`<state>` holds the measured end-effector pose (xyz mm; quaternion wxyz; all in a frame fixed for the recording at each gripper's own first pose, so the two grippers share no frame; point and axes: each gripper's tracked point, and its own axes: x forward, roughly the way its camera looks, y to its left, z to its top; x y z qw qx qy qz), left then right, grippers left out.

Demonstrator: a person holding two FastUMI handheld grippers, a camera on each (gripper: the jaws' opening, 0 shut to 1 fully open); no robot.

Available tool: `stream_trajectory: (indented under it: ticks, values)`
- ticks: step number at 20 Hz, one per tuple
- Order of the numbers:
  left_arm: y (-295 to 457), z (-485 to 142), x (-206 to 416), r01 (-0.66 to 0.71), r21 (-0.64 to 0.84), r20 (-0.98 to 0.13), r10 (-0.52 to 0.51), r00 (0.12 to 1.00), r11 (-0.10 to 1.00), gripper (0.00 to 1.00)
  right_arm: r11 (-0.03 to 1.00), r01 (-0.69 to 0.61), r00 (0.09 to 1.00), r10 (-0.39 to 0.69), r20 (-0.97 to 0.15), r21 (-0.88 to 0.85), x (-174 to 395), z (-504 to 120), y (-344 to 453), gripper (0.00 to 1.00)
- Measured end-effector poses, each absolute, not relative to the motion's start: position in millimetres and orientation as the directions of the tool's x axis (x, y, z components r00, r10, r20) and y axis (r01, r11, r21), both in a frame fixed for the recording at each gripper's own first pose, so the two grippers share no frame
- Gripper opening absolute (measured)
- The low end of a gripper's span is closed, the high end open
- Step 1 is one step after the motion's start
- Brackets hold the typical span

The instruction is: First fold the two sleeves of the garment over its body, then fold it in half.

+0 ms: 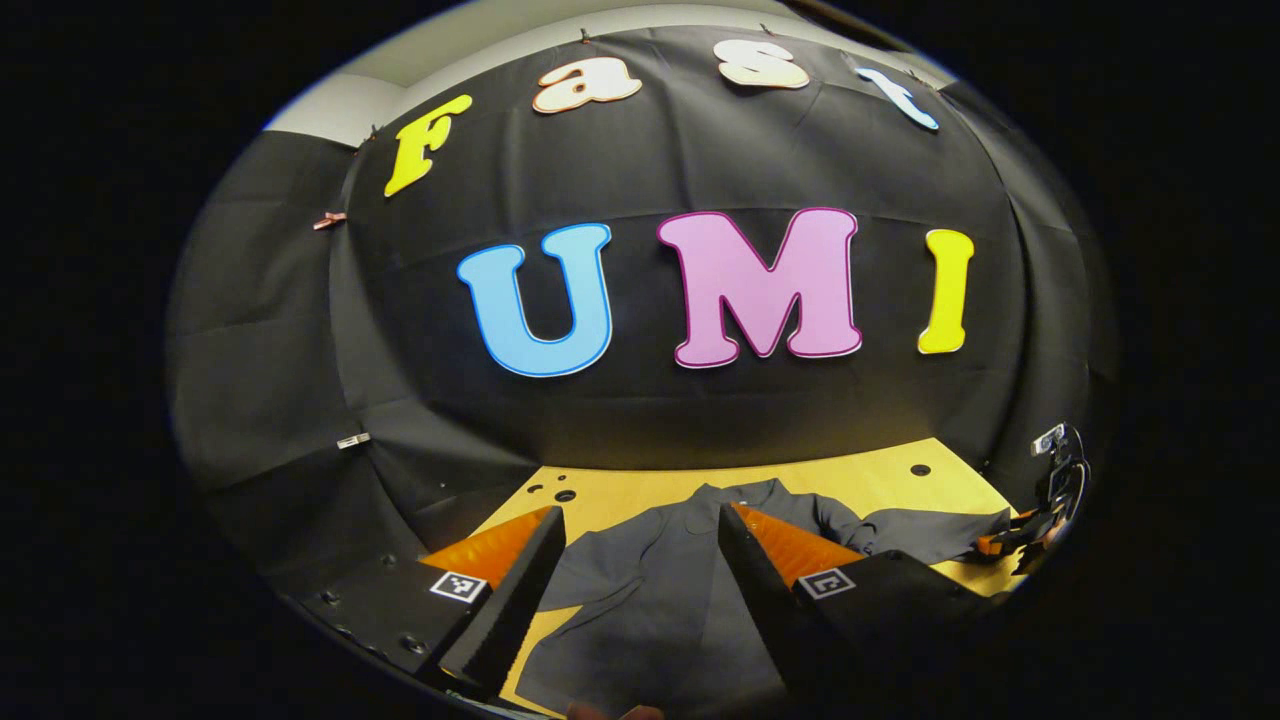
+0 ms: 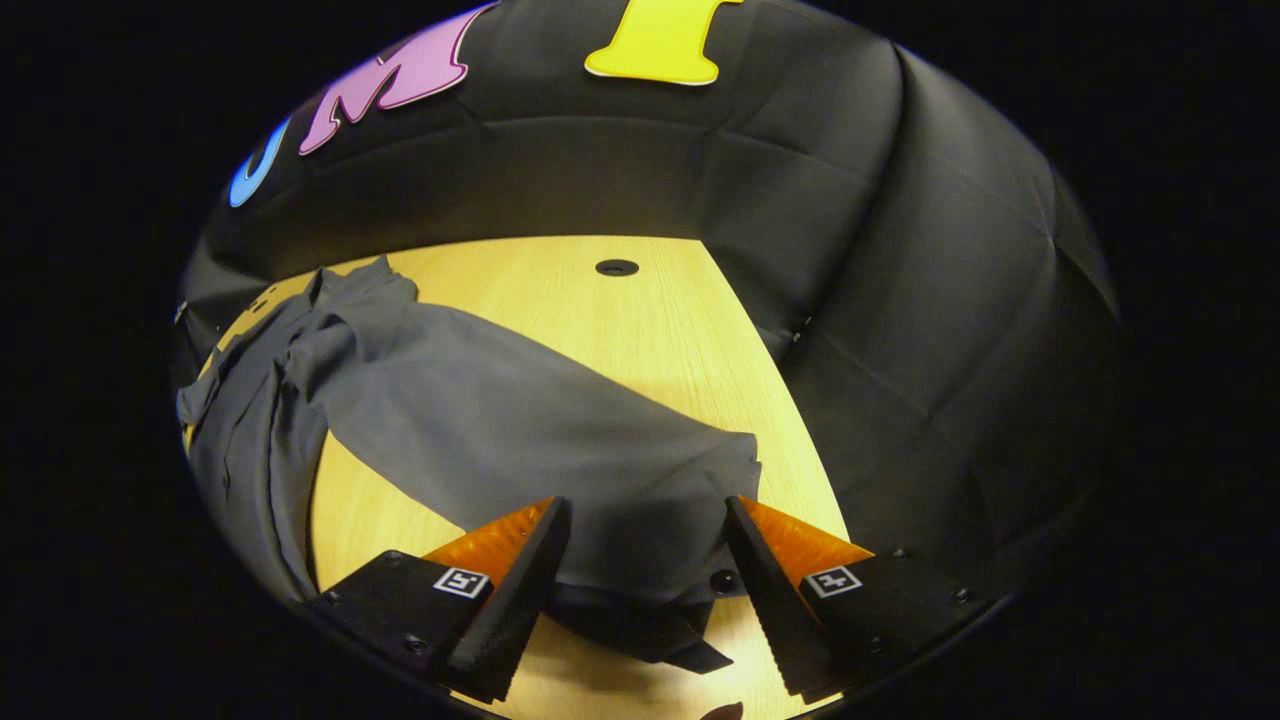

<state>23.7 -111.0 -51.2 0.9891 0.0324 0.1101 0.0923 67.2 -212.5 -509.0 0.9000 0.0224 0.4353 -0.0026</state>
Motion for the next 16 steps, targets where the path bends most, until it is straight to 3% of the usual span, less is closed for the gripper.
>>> stream_trajectory:
  ticks: [5, 7, 9, 11, 14, 15, 16]
  values:
    - [-103.1, -56.3, 19.6, -0.177, 0.087, -0.223, 0.193, 0.956, 0.980, 0.97, 0.986, 0.123, 0.614, 0.015, -0.789, 0.114, 65.5, -510.7, -209.8, 0.94]
    - [-100.3, -61.1, 19.6, -0.161, 0.084, -0.233, 0.177, 0.956, 0.983, 0.97, 0.993, 0.045, 0.613, 0.061, -0.788, 0.112, 68.5, -511.0, -193.9, 0.54]
    - [-96.8, -64.7, 21.3, -0.138, 0.077, -0.238, 0.153, 0.959, 0.987, 0.97, 0.999, 0.005, 0.588, 0.028, -0.808, 0.038, 70.7, -510.8, -192.3, 0.13]
    - [-88.7, -62.8, 23.7, -0.114, 0.069, -0.236, 0.127, 0.963, 0.991, 0.97, 1.000, 0.010, 0.574, 0.015, -0.819, 0.025, 69.2, -501.5, -190.1, 0.05]
    - [-70.5, -59.2, 24.7, -0.087, 0.076, -0.216, 0.102, 0.971, 0.993, 0.97, 0.993, 0.081, 0.632, 0.019, -0.775, 0.090, 78.1, -465.8, -186.7, 0.05]
    - [-64.2, -59.1, 24.5, -0.074, 0.079, -0.210, 0.089, 0.974, 0.994, 0.97, 0.990, 0.107, 0.647, -0.002, -0.763, 0.088, 76.0, -454.0, -191.5, 0.14]
    - [-59.0, -60.0, 23.0, -0.061, 0.082, -0.206, 0.077, 0.975, 0.995, 0.97, 0.988, 0.128, 0.658, -0.021, -0.753, 0.085, 68.8, -445.3, -196.9, 0.05]
